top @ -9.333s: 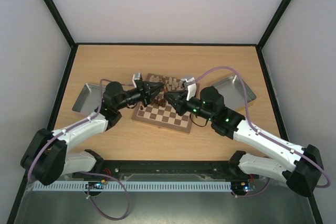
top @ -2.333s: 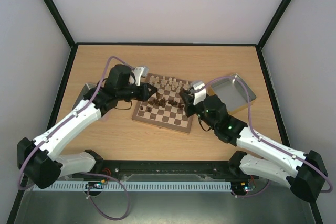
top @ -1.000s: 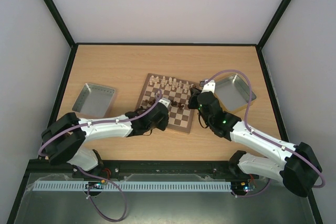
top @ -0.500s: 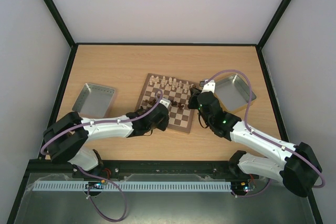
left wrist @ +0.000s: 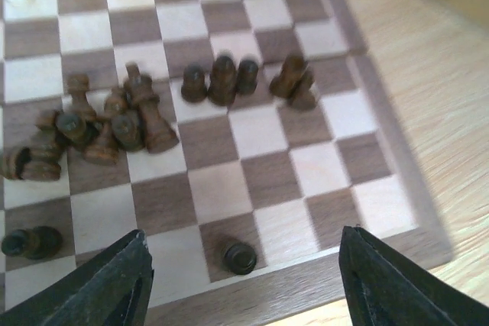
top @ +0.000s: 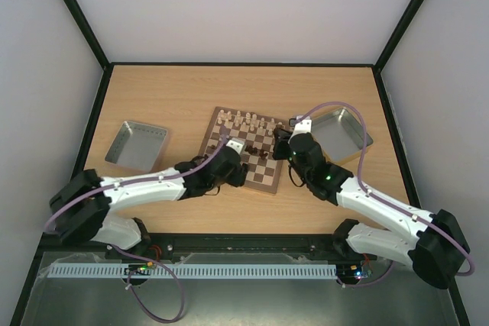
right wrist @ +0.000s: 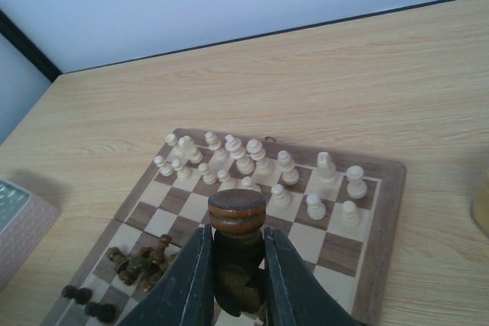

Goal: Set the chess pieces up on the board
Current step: Place the chess piece on the chessboard.

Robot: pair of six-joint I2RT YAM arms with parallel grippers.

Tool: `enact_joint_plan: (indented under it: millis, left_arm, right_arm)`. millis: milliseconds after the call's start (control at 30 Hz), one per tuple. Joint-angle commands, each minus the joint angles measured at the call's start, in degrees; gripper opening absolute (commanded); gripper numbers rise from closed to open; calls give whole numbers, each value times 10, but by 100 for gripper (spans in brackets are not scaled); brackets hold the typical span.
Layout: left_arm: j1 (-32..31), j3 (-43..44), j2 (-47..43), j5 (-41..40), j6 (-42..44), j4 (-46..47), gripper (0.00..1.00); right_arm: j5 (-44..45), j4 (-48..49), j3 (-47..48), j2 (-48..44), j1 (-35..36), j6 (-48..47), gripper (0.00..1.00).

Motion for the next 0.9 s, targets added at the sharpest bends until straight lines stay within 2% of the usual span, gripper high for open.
enact_joint_plan:
  millis: [0,133,467,600,767,867]
  left_arm:
    - [26,37,-70,20,-9,-21,69]
    - [81,41,-113,85,-38,-25,70]
    - [208,42,-185,321,-107,10,69]
    - [233,34,-193,421,-132,63,70]
    - [235,36,-168,533,-161,124,70]
    - [236,33,-156,558,-184,149,69]
  right_arm:
    - [-46,13,-3,-15,-2,-24,13]
    - [-88,30,-12,-29,-2,-52,13]
    - [-234,61,-25,-53,-2,-148,13]
    - [-285,63,-19,-53,-2,-176,14]
    - [-363,57,7,-20,-2,-207,15]
    - [-374,49,20,-2,-2,-224,15]
